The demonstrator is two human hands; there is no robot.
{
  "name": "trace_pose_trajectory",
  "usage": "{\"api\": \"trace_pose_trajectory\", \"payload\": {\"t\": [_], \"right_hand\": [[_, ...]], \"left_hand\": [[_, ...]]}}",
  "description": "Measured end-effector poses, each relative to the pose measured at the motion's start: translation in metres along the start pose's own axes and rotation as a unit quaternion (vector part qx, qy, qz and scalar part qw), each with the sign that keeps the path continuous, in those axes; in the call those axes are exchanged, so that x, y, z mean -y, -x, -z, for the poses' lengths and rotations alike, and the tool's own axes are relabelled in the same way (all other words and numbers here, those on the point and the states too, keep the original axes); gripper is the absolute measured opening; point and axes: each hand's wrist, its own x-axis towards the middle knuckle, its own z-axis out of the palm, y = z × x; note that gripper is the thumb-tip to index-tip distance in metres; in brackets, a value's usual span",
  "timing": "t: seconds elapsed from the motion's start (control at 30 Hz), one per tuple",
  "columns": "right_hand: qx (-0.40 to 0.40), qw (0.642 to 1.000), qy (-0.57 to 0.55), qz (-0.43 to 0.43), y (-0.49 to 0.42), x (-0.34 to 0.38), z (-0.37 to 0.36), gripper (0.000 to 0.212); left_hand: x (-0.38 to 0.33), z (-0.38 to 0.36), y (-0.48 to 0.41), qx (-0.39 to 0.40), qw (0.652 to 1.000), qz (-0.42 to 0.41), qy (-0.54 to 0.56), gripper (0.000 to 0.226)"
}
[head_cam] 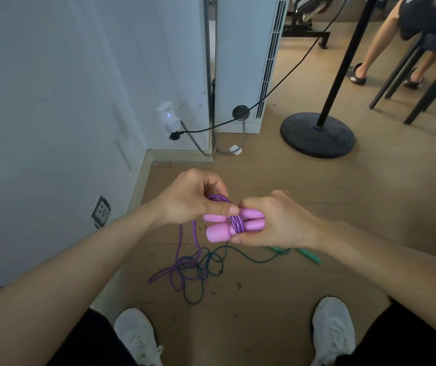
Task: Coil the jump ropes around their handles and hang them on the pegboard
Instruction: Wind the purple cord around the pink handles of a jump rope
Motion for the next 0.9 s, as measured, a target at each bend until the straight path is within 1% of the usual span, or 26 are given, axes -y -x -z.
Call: {"api": "trace_pose_trajectory", "payload": {"t": [0.07, 0.13, 0.2, 0.27, 0.33, 0.43, 0.5, 0.53, 0.57, 0.63, 0.67, 0.7, 0.73, 0.8, 0.83, 0.9], "right_hand": [[0.038, 0.998, -0.047, -0.013, 0.000, -0.001, 0.008, 0.034], [0.085, 0.990, -0.109, -0.024, -0.001, -0.004, 0.017, 0.027], [0.108, 0.980, -0.163, -0.035, 0.000, -0.008, 0.026, 0.025], [0.109, 0.969, -0.216, -0.046, 0.002, -0.012, 0.033, 0.024], [0.097, 0.964, -0.243, -0.050, 0.004, -0.016, 0.038, 0.028], [0.074, 0.963, -0.252, -0.051, 0.004, -0.020, 0.041, 0.040], [0.052, 0.951, -0.294, -0.079, 0.003, -0.024, 0.042, 0.051], [0.036, 0.937, -0.332, -0.104, 0.003, -0.027, 0.042, 0.054], [0.023, 0.917, -0.375, -0.131, 0.003, -0.029, 0.042, 0.050], [-0.009, 0.874, -0.455, -0.170, 0.002, -0.029, 0.043, 0.023], [-0.028, 0.855, -0.485, -0.184, 0.001, -0.028, 0.043, 0.011], [-0.050, 0.837, -0.508, -0.197, -0.001, -0.029, 0.044, 0.009], [-0.069, 0.820, -0.527, -0.213, -0.002, -0.028, 0.044, 0.013], [-0.096, 0.790, -0.557, -0.240, -0.006, -0.028, 0.045, 0.013], [-0.108, 0.780, -0.564, -0.248, -0.007, -0.029, 0.044, 0.014], [-0.135, 0.771, -0.562, -0.267, -0.010, -0.032, 0.042, 0.023]], "left_hand": [[-0.001, 0.009, 0.000, 0.040, 0.999, 0.013, 0.029, 0.022], [0.000, 0.018, 0.001, 0.061, 0.996, 0.026, 0.057, 0.020], [0.006, 0.026, 0.001, 0.052, 0.996, 0.036, 0.060, 0.022], [0.015, 0.033, 0.001, 0.042, 0.997, 0.046, 0.053, 0.024], [0.025, 0.038, 0.003, 0.044, 0.996, 0.057, 0.048, 0.023], [0.039, 0.044, 0.006, 0.040, 0.996, 0.065, 0.051, 0.021], [0.047, 0.046, 0.007, 0.031, 0.995, 0.070, 0.067, 0.018], [0.051, 0.046, 0.007, 0.021, 0.993, 0.073, 0.085, 0.017], [0.052, 0.044, 0.007, 0.007, 0.991, 0.078, 0.107, 0.017], [0.052, 0.037, 0.005, -0.016, 0.986, 0.089, 0.143, 0.019], [0.050, 0.032, 0.004, -0.025, 0.984, 0.091, 0.152, 0.014], [0.050, 0.026, 0.003, -0.031, 0.983, 0.092, 0.153, 0.008], [0.049, 0.020, 0.003, -0.036, 0.984, 0.095, 0.149, 0.003], [0.050, 0.005, 0.002, -0.051, 0.989, 0.090, 0.110, 0.007], [0.049, -0.002, 0.003, -0.053, 0.994, 0.074, 0.066, 0.008], [0.041, -0.017, 0.008, -0.046, 0.998, 0.032, -0.034, 0.010]]}}
